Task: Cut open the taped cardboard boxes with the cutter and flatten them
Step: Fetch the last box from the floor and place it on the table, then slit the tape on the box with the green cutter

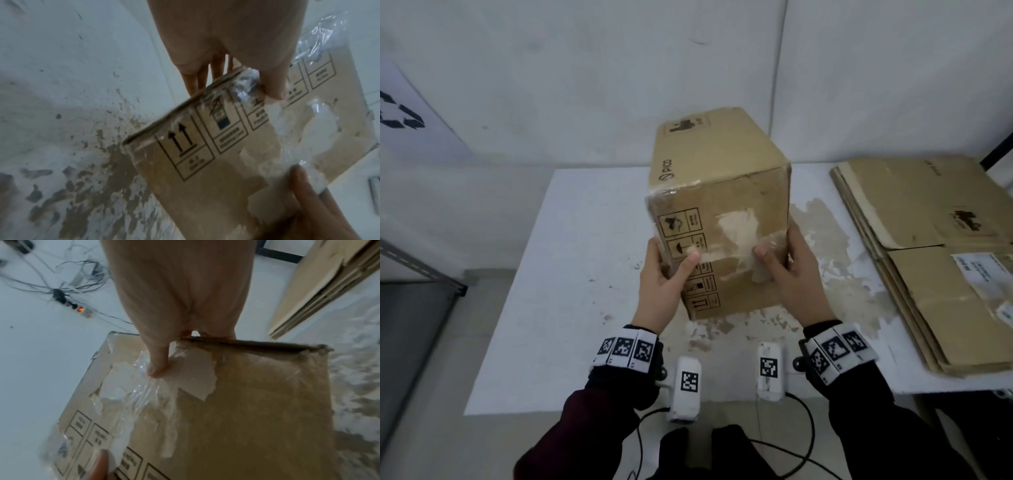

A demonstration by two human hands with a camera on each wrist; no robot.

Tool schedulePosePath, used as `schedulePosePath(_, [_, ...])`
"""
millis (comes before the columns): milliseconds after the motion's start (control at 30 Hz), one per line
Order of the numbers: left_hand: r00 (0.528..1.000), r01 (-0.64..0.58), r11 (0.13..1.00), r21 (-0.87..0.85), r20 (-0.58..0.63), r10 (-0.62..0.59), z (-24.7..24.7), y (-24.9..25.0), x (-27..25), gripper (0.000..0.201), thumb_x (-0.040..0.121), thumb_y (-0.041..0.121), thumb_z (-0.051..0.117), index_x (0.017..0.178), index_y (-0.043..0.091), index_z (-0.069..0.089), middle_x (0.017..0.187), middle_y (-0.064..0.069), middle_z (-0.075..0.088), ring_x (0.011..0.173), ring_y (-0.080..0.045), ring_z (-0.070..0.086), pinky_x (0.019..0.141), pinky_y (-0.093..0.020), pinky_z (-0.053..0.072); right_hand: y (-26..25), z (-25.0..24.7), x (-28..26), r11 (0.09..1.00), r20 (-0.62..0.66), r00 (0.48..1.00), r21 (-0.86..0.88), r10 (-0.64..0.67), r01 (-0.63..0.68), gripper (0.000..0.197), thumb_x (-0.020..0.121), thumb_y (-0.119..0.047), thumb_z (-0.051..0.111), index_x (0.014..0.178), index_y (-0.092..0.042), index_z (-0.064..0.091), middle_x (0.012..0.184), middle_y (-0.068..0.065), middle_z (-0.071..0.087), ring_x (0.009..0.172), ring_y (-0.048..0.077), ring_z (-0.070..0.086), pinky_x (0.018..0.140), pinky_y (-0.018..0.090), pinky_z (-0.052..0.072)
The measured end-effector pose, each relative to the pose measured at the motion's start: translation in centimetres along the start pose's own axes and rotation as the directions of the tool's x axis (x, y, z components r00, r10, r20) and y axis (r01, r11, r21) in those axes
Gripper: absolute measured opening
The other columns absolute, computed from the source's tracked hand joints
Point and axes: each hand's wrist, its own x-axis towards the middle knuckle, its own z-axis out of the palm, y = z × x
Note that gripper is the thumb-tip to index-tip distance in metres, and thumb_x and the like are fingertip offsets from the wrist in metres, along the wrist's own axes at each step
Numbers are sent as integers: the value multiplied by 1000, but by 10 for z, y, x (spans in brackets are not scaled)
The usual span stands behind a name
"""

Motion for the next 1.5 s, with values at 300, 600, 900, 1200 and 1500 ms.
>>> schedulePosePath(300, [952, 303, 945, 119, 14, -307, -55, -42, -2, 45, 80, 26, 73, 119, 15, 54, 112, -3, 65, 107, -17, 61, 84, -28, 52, -13, 33, 10, 823, 236, 953, -491, -190, 285, 62, 88, -36, 52, 143, -42, 26, 143, -2, 44, 131, 30, 35, 104, 53, 36])
schedulePosePath(600, [857, 204, 922, 330, -516, -5, -98, -27, -19, 42, 97, 9, 42, 139, 10, 37, 139, -9, 46, 128, -20, 43, 103, -30, 34, 37, 79, -7, 556, 469, 857, -664, -212, 501, 59, 82, -19, 67, 135, -36, 47, 144, -4, 45, 140, 30, 31, 114, 49, 17])
schedulePosePath(900, [933, -349, 352, 868, 290, 212, -13, -29, 7, 52, 98, 39, 24, 139, 17, 48, 147, -8, 43, 140, -24, 33, 113, -41, 20, 43, 18, -6, 891, -117, 946, -389, -302, 236, 24, 91, -15, 57, 114, -12, 64, 119, -3, 55, 115, 12, 48, 102, 20, 34])
schedulePosePath(1200, [923, -349, 221, 911, 293, 250, -15, -45, 5, 47, 100, 37, 31, 137, 17, 52, 145, -7, 47, 139, -22, 37, 113, -40, 26, 164, -60, -24, 396, -410, 801, -711, 437, -580, 38, 92, -14, 50, 129, -5, 47, 130, 20, 43, 120, 38, 40, 97, 46, 36])
schedulePosePath(1500, [928, -366, 353, 861, 308, 210, -26, -29, 11, 49, 95, 43, 35, 132, 19, 56, 143, -6, 49, 137, -21, 40, 109, -40, 31, 107, -45, 0, 828, -372, 873, -341, 315, -445, 22, 96, -8, 45, 117, -9, 52, 102, 10, 58, 76, 25, 62, 60, 30, 51])
